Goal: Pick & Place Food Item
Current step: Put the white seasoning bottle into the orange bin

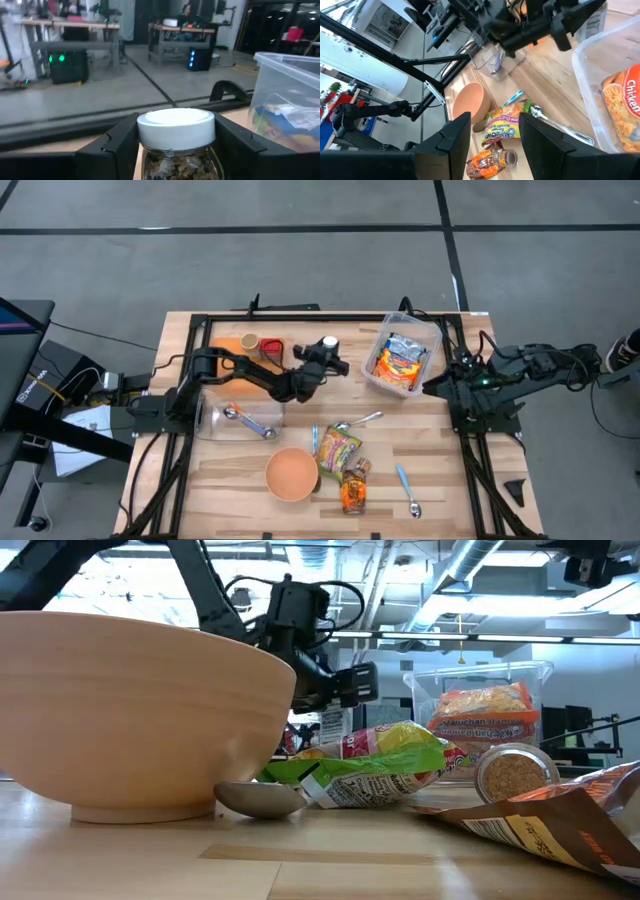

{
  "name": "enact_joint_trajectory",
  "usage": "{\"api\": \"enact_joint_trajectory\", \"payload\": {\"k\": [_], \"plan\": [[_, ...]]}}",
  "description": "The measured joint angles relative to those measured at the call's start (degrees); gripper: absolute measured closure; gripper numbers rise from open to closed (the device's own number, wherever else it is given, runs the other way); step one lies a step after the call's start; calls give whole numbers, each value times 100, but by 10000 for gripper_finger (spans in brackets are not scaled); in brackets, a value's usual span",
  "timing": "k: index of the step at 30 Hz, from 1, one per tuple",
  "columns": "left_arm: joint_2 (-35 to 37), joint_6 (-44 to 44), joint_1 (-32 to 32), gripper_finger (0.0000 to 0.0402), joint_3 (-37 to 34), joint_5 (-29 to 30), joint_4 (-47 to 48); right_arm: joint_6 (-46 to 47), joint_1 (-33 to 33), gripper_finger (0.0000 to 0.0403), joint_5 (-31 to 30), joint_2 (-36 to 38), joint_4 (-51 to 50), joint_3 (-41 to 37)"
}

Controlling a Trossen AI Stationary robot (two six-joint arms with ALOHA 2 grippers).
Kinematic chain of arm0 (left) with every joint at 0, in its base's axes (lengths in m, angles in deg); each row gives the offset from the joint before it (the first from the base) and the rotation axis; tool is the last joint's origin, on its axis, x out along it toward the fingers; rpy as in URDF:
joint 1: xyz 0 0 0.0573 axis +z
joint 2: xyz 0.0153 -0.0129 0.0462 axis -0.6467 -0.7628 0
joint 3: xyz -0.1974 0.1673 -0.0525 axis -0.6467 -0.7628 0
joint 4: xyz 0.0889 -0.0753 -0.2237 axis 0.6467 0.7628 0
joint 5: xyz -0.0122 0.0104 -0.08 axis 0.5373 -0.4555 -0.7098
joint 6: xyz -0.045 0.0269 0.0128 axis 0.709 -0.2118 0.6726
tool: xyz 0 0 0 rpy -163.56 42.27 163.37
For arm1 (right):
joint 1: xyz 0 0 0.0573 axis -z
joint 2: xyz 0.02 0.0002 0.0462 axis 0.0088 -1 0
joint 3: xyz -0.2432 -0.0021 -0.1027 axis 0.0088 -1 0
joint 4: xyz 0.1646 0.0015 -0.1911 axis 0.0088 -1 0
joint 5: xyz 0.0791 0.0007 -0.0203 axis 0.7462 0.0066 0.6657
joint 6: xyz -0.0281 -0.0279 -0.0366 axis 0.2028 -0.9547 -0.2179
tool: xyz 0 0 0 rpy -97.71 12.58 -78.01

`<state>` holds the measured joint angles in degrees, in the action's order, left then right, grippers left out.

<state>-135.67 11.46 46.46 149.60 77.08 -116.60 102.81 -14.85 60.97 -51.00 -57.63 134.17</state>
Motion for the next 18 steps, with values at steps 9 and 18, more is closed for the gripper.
{"api": "enact_joint_trajectory", "payload": {"k": [9,18], "plan": [[-761,-673,147,205,432,-879,-639,-2,0,240,-2,-2,-55,2],[-1064,-1264,-24,205,685,-905,-961,0,2,240,-49,-2,-89,2]]}}
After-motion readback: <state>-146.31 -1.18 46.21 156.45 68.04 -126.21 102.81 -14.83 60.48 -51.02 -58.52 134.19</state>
